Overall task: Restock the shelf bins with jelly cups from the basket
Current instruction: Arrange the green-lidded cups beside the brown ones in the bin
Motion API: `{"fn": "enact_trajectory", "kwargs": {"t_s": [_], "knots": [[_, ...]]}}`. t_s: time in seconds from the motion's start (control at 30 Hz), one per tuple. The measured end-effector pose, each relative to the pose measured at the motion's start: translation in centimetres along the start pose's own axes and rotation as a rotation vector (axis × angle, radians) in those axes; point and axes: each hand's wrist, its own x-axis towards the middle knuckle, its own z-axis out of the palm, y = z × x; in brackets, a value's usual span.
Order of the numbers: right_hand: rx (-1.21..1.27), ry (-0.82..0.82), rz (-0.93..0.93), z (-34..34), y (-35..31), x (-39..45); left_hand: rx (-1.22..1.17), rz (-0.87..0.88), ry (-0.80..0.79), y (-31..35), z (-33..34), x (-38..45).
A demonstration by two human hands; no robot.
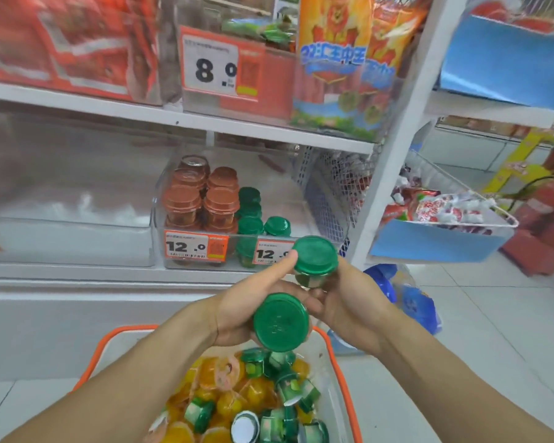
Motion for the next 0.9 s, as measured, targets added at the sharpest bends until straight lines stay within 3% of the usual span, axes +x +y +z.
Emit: {"fn": "enact_trajectory", "kwargs": {"t_s": [0.07, 0.17, 0.33, 0.57, 0.7, 0.9], "knots": [[0.016, -0.044, 0.031, 0.2, -0.7, 0.0, -0.058, 0.067, -0.036, 0.7, 0.6, -0.4], [0.007, -0.058, 0.047, 0.3, -1.7, 0.3, -0.102, 0.151, 0.037, 2.2, 1.3, -1.2], [0.025, -0.199, -0.029, 1.0, -3.3, 0.5, 0.224, 0.145, 0.217, 4.0, 0.5, -1.6], [-0.124, -0.379, -0.093, 2.3, -4.1, 0.6, 0.458, 0.158, 0.36, 3.2, -0.3, -2.8], [-0.186, -0.364, -0.064, 2.7, -3.7, 1.6, 0.148, 0.129, 0.414, 1.7, -1.4, -3.3], [-0.251, -0.424, -0.064, 4.5, -2.9, 1.9, -0.002, 0.134, 0.412, 1.3, -1.8, -5.0]]}}
